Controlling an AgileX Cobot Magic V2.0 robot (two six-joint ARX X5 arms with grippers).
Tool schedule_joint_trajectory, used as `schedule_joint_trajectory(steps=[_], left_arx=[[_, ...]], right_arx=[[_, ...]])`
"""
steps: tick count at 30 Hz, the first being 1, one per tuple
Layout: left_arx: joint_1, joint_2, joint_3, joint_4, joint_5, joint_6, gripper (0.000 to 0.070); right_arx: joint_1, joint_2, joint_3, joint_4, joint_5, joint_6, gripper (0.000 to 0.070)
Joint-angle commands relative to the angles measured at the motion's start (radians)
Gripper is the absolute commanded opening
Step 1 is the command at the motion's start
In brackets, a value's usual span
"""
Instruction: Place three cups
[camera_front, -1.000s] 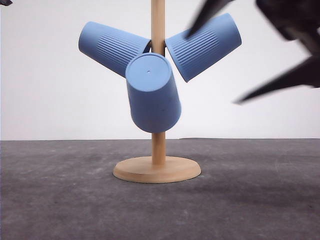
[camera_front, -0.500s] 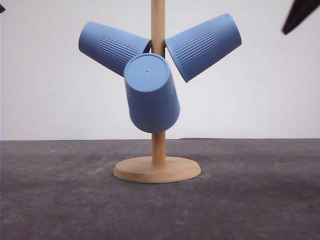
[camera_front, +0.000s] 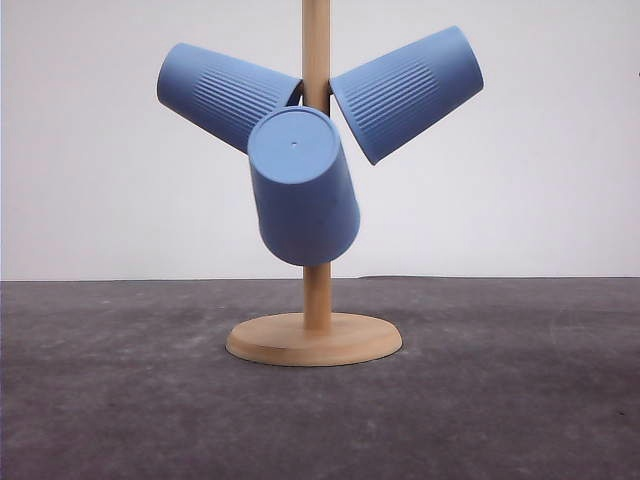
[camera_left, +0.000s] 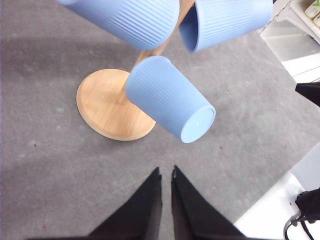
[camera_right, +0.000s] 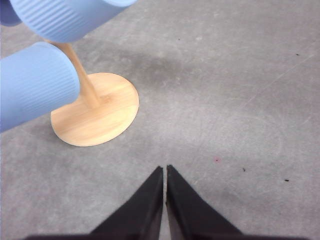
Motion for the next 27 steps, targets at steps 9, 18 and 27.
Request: schedule_joint_trajectory(steps=[9, 18, 27], left_arx=[[-0.002, -0.001, 0.018, 0.011, 0.001, 0.016, 0.0022], [0.048, -0.025, -0.026, 0.061, -0.001, 0.155, 0.0022], [0.156, -0.283, -0.364, 0.476, -0.184, 0.321, 0.0022]], right_arx=[[0.005, 0.003, 0.005, 0.017, 0.0, -0.014, 0.0004], [0.005, 0.003, 0.005, 0.017, 0.0, -0.014, 0.0004], [0.005, 0.003, 0.005, 0.017, 0.0, -0.014, 0.0004]])
